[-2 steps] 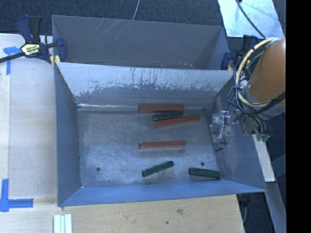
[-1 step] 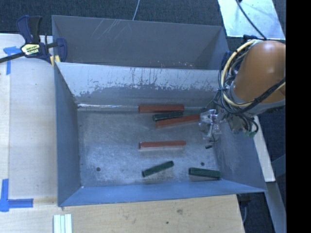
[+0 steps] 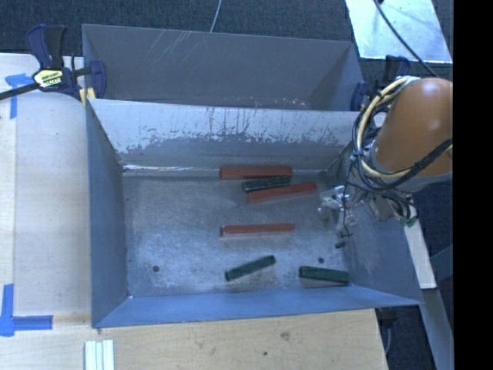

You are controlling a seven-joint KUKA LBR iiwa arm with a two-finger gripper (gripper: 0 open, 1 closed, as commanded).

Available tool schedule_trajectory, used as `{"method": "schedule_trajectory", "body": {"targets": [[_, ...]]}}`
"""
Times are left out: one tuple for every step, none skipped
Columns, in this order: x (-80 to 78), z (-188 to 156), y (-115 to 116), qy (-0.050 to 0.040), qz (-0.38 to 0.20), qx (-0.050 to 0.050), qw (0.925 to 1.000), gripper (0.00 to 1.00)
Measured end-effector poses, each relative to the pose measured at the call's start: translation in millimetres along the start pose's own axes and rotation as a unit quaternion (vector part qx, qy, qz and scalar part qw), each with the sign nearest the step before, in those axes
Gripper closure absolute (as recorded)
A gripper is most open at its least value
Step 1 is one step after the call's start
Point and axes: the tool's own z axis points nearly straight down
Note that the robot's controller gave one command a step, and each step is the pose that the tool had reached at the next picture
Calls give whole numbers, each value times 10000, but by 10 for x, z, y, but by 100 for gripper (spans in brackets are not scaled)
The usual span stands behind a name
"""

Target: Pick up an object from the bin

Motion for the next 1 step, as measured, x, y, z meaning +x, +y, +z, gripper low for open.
{"method": "schedule_trajectory", "body": {"targets": [[-119,241,-559,-33,-777,25,9970,100]]}}
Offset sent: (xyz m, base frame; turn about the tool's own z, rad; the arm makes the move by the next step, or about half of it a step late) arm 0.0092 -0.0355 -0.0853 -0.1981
